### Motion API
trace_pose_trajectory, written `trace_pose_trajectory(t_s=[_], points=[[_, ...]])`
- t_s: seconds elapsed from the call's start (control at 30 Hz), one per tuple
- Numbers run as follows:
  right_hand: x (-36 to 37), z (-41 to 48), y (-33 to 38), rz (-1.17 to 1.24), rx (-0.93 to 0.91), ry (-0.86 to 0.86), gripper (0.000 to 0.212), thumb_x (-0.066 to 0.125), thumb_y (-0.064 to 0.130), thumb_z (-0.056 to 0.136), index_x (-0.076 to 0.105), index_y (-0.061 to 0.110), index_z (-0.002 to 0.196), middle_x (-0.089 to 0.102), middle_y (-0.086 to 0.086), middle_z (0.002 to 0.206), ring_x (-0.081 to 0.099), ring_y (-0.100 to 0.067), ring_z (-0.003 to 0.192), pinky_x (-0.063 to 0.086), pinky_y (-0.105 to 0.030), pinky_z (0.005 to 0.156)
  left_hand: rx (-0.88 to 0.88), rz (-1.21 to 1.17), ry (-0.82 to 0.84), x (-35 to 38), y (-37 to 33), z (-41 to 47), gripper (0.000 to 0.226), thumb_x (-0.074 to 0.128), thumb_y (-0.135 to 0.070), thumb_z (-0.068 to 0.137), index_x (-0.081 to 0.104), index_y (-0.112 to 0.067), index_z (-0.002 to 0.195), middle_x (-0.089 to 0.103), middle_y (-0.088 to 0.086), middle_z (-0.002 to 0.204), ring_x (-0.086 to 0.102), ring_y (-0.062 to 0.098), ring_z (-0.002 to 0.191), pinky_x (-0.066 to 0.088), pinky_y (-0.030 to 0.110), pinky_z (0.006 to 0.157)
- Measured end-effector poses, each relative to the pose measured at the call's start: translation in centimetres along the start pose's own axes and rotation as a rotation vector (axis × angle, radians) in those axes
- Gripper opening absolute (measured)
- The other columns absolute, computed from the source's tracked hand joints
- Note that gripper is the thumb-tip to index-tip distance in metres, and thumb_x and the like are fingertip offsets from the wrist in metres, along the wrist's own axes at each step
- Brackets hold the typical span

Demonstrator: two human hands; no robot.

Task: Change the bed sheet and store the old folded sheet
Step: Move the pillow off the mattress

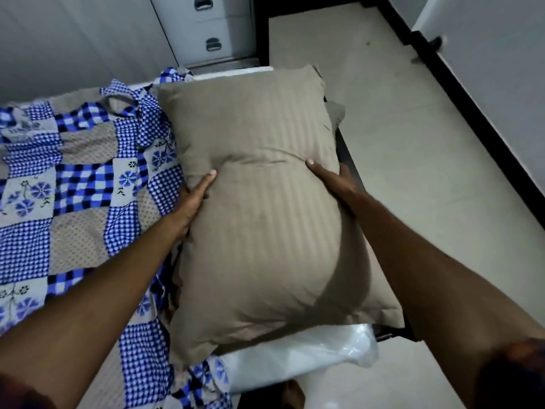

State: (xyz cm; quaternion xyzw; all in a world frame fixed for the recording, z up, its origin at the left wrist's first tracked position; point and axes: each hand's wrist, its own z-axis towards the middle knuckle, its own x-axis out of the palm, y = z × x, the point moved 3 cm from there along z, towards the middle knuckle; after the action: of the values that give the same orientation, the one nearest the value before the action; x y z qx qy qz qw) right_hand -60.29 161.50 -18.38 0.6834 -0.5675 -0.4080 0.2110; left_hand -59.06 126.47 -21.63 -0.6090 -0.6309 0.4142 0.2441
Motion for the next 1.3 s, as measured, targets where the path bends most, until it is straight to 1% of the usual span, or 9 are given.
trace_pose_trajectory(t_s=[0.13, 0.4, 0.53, 0.6, 0.77, 0.9, 1.0, 1.17, 1.3], points=[[0.8, 1.6, -1.1, 0.096, 0.021, 0.109, 0.081, 0.080, 0.074, 0.063, 0.053, 0.035, 0.129, 0.066, 0.019, 0.116, 0.066, 0.001, 0.099, 0.050, -0.022, 0.084, -0.052, 0.072, -0.014, 0.6, 0.6, 1.4, 0.137, 0.074, -0.090, 0.046, 0.022, -0.029, 0.157, 0.037, -0.004, 0.158, 0.042, 0.017, 0.141, 0.034, 0.041, 0.119], [0.9, 3.3, -2.0, 0.140, 0.126, 0.122, 0.101, 0.084, 0.080, 0.047, 0.062, 0.030, 0.132, 0.071, 0.010, 0.120, 0.072, -0.013, 0.102, 0.054, -0.035, 0.096, -0.052, 0.043, -0.055, 0.7, 1.0, 2.6, 0.125, 0.079, -0.084, 0.043, 0.052, -0.016, 0.144, 0.060, -0.001, 0.139, 0.061, 0.014, 0.121, 0.046, 0.035, 0.109], [-0.2, 1.7, -1.1, 0.174, 0.063, 0.078, 0.066, 0.084, 0.073, 0.056, 0.065, 0.039, 0.109, 0.074, 0.010, 0.113, 0.073, -0.011, 0.098, 0.055, -0.033, 0.093, -0.054, -0.034, 0.005, 1.2, -0.5, 2.2, 0.120, 0.085, -0.078, 0.045, 0.053, -0.017, 0.143, 0.061, -0.006, 0.134, 0.062, 0.013, 0.118, 0.047, 0.036, 0.108], [-1.1, 0.7, -0.1, 0.199, 0.016, 0.104, 0.057, 0.080, 0.067, 0.068, 0.064, 0.040, 0.115, 0.073, 0.010, 0.113, 0.072, -0.008, 0.098, 0.057, -0.028, 0.087, -0.030, -0.105, 0.077, 1.6, -1.7, 1.1, 0.118, 0.087, -0.074, 0.046, 0.052, -0.020, 0.144, 0.062, -0.005, 0.136, 0.063, 0.012, 0.118, 0.048, 0.034, 0.107], [-5.1, -2.7, 3.9, 0.156, 0.006, 0.101, 0.099, 0.082, 0.079, 0.051, 0.065, 0.021, 0.129, 0.073, 0.004, 0.117, 0.072, -0.014, 0.102, 0.051, -0.036, 0.102, 0.026, -0.311, 0.208, 2.2, -5.7, -2.5, 0.099, 0.094, -0.057, 0.054, 0.059, -0.018, 0.137, 0.068, 0.001, 0.129, 0.067, 0.017, 0.116, 0.053, 0.040, 0.102], [-7.2, -8.9, 9.0, 0.166, -0.110, 0.087, 0.097, 0.076, 0.077, 0.060, 0.059, 0.021, 0.137, 0.068, 0.007, 0.124, 0.069, -0.006, 0.103, 0.049, -0.031, 0.101, 0.106, -0.369, 0.309, 1.1, -11.4, -7.3, 0.077, 0.088, -0.046, 0.068, 0.063, -0.012, 0.133, 0.069, 0.009, 0.126, 0.067, 0.023, 0.116, 0.054, 0.041, 0.099], [-6.5, -14.0, 13.8, 0.144, -0.197, 0.121, 0.082, 0.065, 0.068, 0.075, 0.053, 0.020, 0.140, 0.063, 0.010, 0.117, 0.063, -0.004, 0.093, 0.043, -0.028, 0.097, 0.162, -0.371, 0.353, -1.6, -16.4, -11.0, 0.056, 0.075, -0.036, 0.084, 0.063, -0.009, 0.132, 0.072, 0.011, 0.120, 0.071, 0.021, 0.104, 0.059, 0.032, 0.080], [-2.5, -18.9, 21.5, 0.135, -0.323, 0.097, 0.067, 0.063, 0.057, 0.089, 0.053, 0.017, 0.142, 0.056, 0.008, 0.134, 0.053, -0.007, 0.117, 0.039, -0.025, 0.097, 0.234, -0.363, 0.327, -9.7, -22.0, -15.0, 0.033, 0.065, -0.036, 0.091, 0.069, -0.015, 0.116, 0.077, 0.003, 0.102, 0.074, 0.014, 0.088, 0.060, 0.027, 0.071], [5.7, -20.3, 26.0, 0.150, -0.373, 0.150, 0.075, 0.068, 0.068, 0.079, 0.058, 0.023, 0.138, 0.058, 0.014, 0.128, 0.053, -0.003, 0.117, 0.038, -0.023, 0.099, 0.256, -0.331, 0.163, -20.2, -22.6, -15.4, 0.067, 0.081, -0.048, 0.072, 0.066, -0.016, 0.128, 0.075, 0.006, 0.113, 0.074, 0.017, 0.095, 0.059, 0.030, 0.074]])
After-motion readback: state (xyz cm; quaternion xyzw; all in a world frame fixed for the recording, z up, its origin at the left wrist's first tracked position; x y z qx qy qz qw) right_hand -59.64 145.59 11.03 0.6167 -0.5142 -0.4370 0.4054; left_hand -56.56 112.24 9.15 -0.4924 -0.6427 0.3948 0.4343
